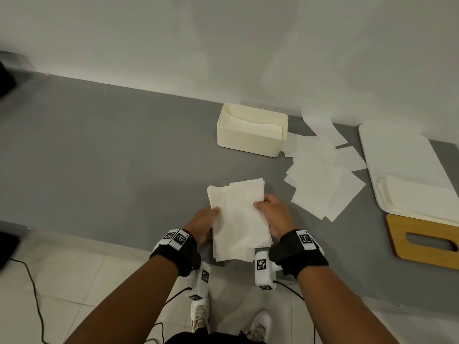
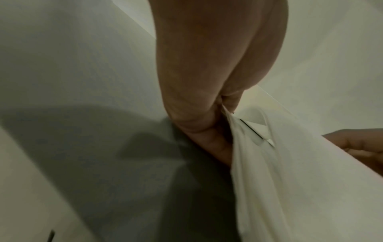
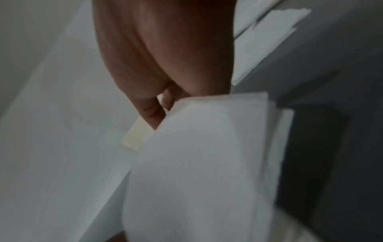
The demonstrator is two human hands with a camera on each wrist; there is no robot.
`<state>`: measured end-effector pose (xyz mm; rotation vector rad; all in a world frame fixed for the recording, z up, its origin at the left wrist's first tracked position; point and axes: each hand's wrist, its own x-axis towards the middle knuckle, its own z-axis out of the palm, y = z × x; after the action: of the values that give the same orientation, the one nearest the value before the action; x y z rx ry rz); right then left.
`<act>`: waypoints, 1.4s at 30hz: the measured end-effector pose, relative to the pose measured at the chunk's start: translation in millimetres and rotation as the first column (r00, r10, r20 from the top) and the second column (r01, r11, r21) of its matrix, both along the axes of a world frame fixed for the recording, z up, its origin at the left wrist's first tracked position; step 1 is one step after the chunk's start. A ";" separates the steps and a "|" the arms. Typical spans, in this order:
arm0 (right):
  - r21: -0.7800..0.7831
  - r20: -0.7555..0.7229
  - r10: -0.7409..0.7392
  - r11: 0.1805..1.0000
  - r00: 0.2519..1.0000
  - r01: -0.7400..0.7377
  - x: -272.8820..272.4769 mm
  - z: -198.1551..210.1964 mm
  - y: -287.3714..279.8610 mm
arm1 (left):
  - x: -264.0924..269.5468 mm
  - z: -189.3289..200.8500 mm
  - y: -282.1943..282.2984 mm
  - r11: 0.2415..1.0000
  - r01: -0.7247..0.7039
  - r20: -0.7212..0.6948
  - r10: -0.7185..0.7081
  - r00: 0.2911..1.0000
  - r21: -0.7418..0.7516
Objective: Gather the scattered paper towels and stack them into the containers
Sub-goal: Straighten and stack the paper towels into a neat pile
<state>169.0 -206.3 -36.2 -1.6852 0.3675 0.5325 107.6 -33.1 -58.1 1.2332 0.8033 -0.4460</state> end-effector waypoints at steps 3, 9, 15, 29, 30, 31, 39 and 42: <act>-0.070 -0.107 -0.030 0.997 0.994 0.023 -5.6 -13.2 5.7 | -0.7 -0.6 0.5 1.000 -0.007 -0.002 0.007 1.000 -0.004; -0.192 -0.125 -0.049 0.981 0.991 0.024 -11.8 -13.8 10.1 | -0.8 7.4 -1.9 0.997 0.061 0.086 -0.056 0.995 -0.049; 0.037 -0.247 -0.095 0.994 0.964 0.108 -9.3 0.0 12.9 | 4.3 23.1 -5.7 0.987 0.110 0.186 -0.087 0.979 -0.119; -0.145 0.224 -0.017 0.988 0.975 0.051 -2.7 4.2 -3.0 | 12.4 4.1 -7.9 0.999 -0.012 0.050 0.011 0.999 0.031; -0.111 0.177 -0.027 0.993 0.984 0.047 -2.4 2.7 -2.0 | 11.3 3.4 -8.0 1.000 -0.022 0.044 0.021 0.999 0.017; -0.104 0.130 -0.024 0.994 0.991 0.038 -2.3 1.3 -0.1 | 10.9 1.1 -8.2 0.999 -0.034 0.038 0.034 0.999 0.000; -0.238 0.028 0.079 0.969 0.997 -0.070 -2.3 -14.4 25.2 | 10.2 1.4 -11.8 1.000 0.013 0.048 -0.012 0.999 -0.013; -0.351 0.041 0.147 0.928 0.988 -0.123 -1.5 -16.2 29.4 | 9.7 -1.3 -11.2 0.992 0.099 0.117 -0.108 0.987 0.084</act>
<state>167.5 -177.0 -52.3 -2.0773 0.3100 0.5329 117.3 -44.4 -59.4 1.3660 0.6596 -0.4226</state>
